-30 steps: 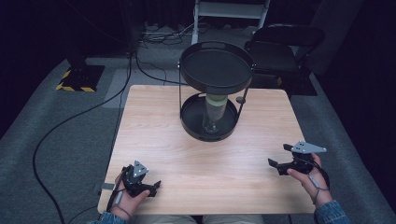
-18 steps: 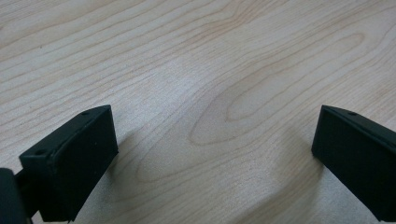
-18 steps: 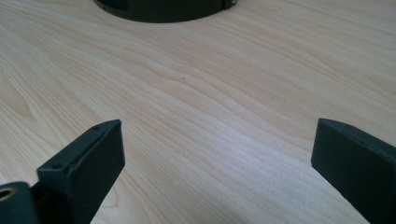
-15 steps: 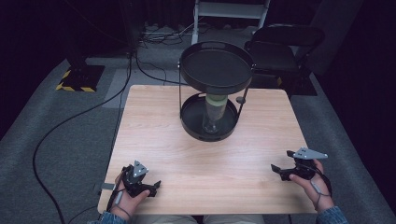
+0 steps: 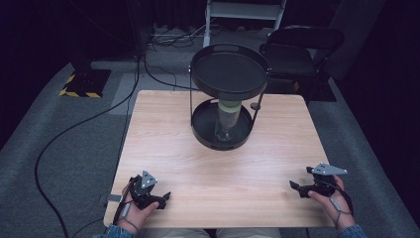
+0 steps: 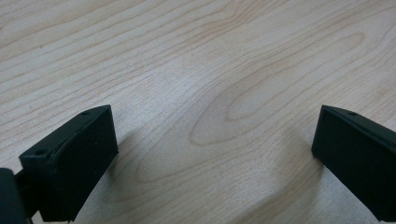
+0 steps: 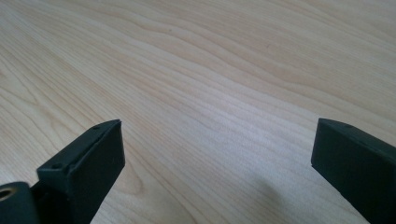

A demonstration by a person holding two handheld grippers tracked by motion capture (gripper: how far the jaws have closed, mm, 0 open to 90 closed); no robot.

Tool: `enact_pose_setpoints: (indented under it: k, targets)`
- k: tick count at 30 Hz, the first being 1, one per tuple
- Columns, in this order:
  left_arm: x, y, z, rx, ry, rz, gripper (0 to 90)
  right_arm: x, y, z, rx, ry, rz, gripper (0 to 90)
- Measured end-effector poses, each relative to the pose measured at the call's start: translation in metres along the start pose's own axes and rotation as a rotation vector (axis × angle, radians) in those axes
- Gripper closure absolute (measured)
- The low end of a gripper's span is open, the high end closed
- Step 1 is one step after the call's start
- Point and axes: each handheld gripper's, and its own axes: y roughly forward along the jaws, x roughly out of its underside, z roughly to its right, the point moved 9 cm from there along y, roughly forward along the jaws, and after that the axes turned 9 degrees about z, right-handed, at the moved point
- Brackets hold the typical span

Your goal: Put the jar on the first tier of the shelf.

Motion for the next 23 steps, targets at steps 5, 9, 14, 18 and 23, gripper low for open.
enact_pose_setpoints:
  k: [5, 9, 14, 18, 23]
  targets:
    - [0.000, 0.000, 0.000, 0.000, -0.001, -0.001, 0.2, 0.009, 0.000, 0.001, 0.012, -0.003, -0.019, 3.4]
    - [0.000, 0.000, 0.000, 0.000, 0.000, 0.000, 0.2, 0.017, 0.001, 0.003, 0.022, -0.011, -0.041, 3.4]
    - [0.000, 0.000, 0.000, 0.000, 0.000, 0.000, 0.2, 0.027, 0.003, 0.002, 0.021, 0.016, -0.056, 2.8]
    - [0.000, 0.000, 0.000, 0.000, 0.000, 0.000, 0.2, 0.027, 0.002, 0.002, 0.021, 0.024, -0.056, 2.4]
    - [0.000, 0.000, 0.000, 0.000, 0.000, 0.000, 0.2, 0.028, 0.002, 0.001, 0.017, 0.026, -0.061, 0.7]
